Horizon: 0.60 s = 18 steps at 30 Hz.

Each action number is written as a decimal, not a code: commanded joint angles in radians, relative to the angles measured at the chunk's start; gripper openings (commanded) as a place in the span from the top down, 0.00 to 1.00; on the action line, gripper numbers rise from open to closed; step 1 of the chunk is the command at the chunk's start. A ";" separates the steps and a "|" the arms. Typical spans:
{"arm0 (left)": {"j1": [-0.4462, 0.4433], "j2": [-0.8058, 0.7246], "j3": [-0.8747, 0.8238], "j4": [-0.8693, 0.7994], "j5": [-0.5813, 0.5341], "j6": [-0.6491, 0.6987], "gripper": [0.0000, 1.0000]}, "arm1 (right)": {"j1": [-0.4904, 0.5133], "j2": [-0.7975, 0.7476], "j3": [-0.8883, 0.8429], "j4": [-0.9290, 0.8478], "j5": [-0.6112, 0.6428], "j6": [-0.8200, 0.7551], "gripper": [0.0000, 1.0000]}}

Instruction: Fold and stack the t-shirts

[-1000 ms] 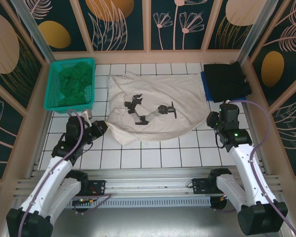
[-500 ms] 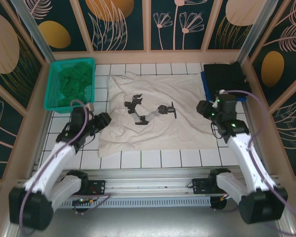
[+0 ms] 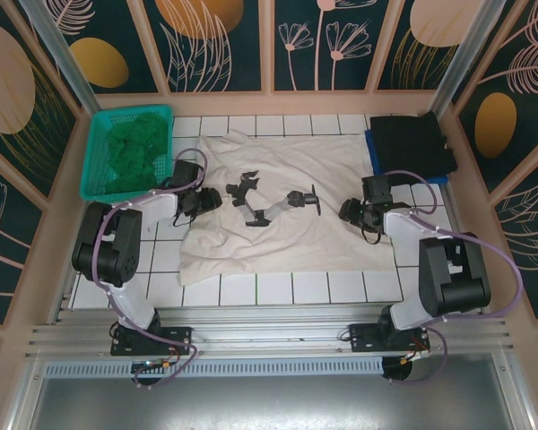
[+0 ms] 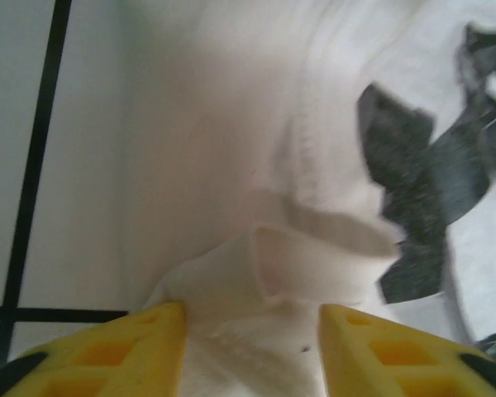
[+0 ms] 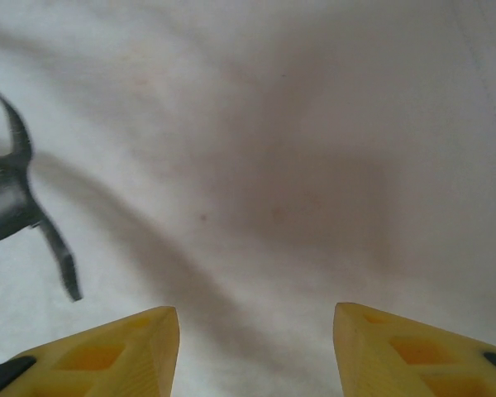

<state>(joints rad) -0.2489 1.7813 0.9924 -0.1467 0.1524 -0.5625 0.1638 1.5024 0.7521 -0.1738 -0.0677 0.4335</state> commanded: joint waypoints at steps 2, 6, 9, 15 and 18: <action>-0.004 0.003 -0.060 -0.042 -0.053 0.045 0.78 | -0.037 0.034 0.023 0.043 0.026 0.023 0.48; -0.006 -0.061 -0.095 -0.065 -0.116 0.024 0.98 | -0.061 0.042 0.024 0.043 0.022 0.028 0.48; -0.003 -0.129 -0.101 -0.097 -0.161 0.012 1.00 | -0.087 0.043 0.013 0.043 0.024 0.035 0.48; 0.032 -0.261 -0.158 -0.192 -0.282 -0.049 1.00 | -0.133 0.024 -0.026 0.051 0.015 0.046 0.48; 0.070 -0.357 -0.226 -0.221 -0.324 -0.102 1.00 | -0.147 0.021 -0.040 0.058 -0.005 0.044 0.49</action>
<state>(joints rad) -0.2123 1.4940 0.8154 -0.2752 -0.0807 -0.6033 0.0296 1.5345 0.7345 -0.1360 -0.0616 0.4595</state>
